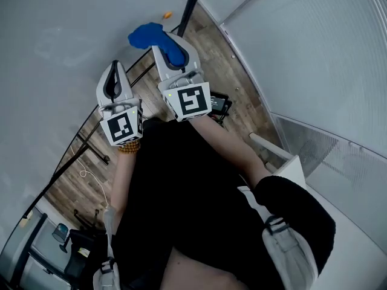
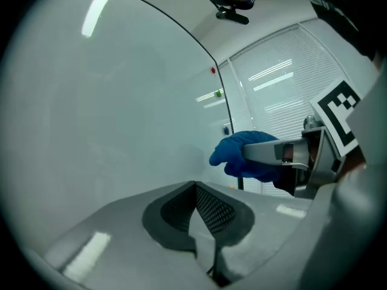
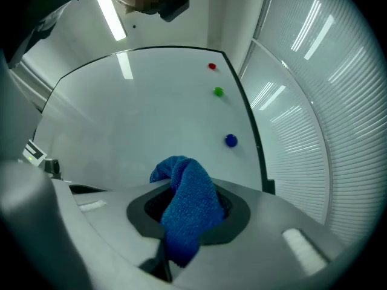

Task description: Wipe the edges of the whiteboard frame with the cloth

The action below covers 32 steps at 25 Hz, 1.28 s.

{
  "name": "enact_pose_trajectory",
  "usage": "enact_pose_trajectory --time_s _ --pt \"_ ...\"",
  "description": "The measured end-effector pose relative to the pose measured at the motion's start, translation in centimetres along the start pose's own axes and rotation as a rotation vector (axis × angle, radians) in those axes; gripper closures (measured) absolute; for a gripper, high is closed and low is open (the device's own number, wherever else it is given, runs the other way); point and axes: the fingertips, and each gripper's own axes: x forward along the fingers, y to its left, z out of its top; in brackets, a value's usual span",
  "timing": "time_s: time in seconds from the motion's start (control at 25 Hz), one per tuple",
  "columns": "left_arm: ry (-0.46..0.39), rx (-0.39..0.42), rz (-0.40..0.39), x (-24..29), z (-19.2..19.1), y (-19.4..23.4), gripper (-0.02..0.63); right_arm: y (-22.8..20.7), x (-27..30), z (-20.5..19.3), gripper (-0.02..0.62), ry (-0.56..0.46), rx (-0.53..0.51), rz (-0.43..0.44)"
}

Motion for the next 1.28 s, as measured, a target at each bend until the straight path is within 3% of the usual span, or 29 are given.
enact_pose_trajectory --time_s 0.16,0.36,0.68,0.88,1.12,1.28 --pt "-0.035 -0.004 0.045 -1.6 1.2 1.5 0.508 3.8 0.2 1.9 0.500 -0.066 -0.018 0.088" --pt "-0.057 -0.036 0.104 -5.9 4.0 6.5 0.508 10.9 0.5 6.0 0.500 -0.087 -0.050 0.182" --pt "-0.080 -0.045 0.170 -11.8 5.4 10.9 0.508 19.4 -0.7 6.9 0.502 -0.078 -0.085 0.300" --pt "-0.083 -0.045 0.216 -14.4 4.3 12.4 0.508 21.9 -1.2 5.2 0.502 -0.051 -0.077 0.342" --pt "-0.056 -0.039 0.243 -19.3 3.1 15.6 0.508 27.9 -2.9 2.4 0.502 0.031 -0.059 0.396" --pt "-0.022 -0.032 0.292 -22.0 1.3 17.3 0.508 31.3 -3.9 0.1 0.503 0.100 -0.087 0.497"
